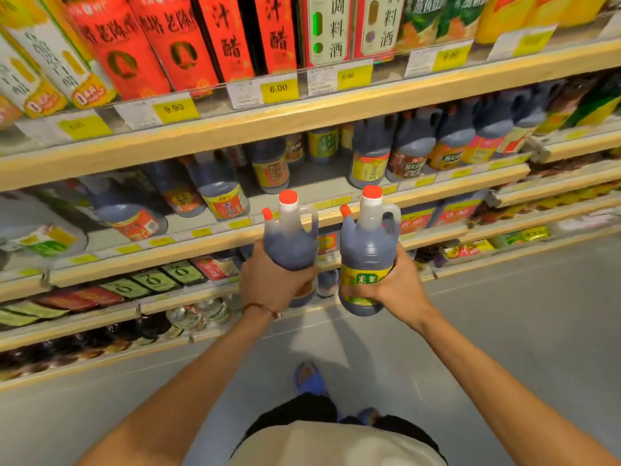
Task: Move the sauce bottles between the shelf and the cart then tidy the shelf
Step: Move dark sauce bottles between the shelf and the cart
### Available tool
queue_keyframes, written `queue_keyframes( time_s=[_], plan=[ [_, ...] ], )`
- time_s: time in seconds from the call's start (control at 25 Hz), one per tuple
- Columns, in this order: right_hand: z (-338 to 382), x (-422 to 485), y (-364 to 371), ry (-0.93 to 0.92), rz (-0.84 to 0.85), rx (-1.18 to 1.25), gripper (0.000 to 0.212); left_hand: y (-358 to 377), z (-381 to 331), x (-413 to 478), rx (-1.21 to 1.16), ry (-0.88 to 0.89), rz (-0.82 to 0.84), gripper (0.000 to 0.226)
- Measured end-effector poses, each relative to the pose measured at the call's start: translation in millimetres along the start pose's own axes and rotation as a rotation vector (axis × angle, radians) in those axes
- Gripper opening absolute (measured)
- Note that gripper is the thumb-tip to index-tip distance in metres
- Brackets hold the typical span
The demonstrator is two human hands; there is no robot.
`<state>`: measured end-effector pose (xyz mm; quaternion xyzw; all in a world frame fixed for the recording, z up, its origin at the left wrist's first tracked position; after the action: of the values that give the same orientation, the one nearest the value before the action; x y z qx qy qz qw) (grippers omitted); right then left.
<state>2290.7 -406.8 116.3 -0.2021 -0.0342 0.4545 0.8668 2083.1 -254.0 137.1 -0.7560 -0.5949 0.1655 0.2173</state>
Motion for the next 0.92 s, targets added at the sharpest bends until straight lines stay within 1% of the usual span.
queue_keyframes(
  time_s=[0.12,0.2,0.36,0.48,0.56,0.64,0.76,0.84,0.92],
  plan=[
    [1.2,22.8,6.2,0.013,0.042,0.013,0.076,7.4,7.7,23.9,-0.023,-0.04,-0.024,0.089],
    [2.8,34.5,9.2,0.026,0.059,0.025,0.077,14.6,8.8,36.6,-0.046,-0.035,-0.018,0.085],
    [2.5,57.7,8.4,0.043,0.059,0.03,0.078,28.3,2.9,53.2,0.023,-0.01,-0.011,0.08],
    [-1.6,76.2,3.8,0.032,0.082,-0.012,0.087,38.2,-5.5,56.3,0.011,0.029,-0.033,0.076],
    [-4.1,88.8,1.9,0.018,0.114,-0.038,0.09,45.5,-7.1,57.4,-0.026,0.012,-0.05,0.078],
    [-4.4,97.7,-3.6,-0.006,0.13,-0.062,0.093,50.9,-8.8,56.1,-0.06,-0.011,-0.095,0.083],
    [-1.0,107.0,-15.7,-0.102,0.136,-0.102,0.094,55.7,-15.1,51.0,-0.149,-0.013,-0.19,0.085],
    [0.5,114.4,-23.0,-0.129,0.128,-0.12,0.09,56.2,-23.8,52.7,-0.191,0.019,-0.222,0.086],
    [2.1,122.7,-26.9,-0.149,0.113,-0.127,0.089,55.1,-34.7,57.6,-0.194,0.093,-0.261,0.088]
  ],
)
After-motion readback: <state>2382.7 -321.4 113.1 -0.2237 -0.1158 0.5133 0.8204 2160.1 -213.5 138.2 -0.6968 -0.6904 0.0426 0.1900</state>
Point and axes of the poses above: each hand's wrist, its own x-axis towards the middle knuckle, its own y-axis out of the palm, z = x × y, the point moved 9 cm from there along x, towards the middle knuckle, and after that the axes turned 9 degrees about -x, right-handed, at the moved point
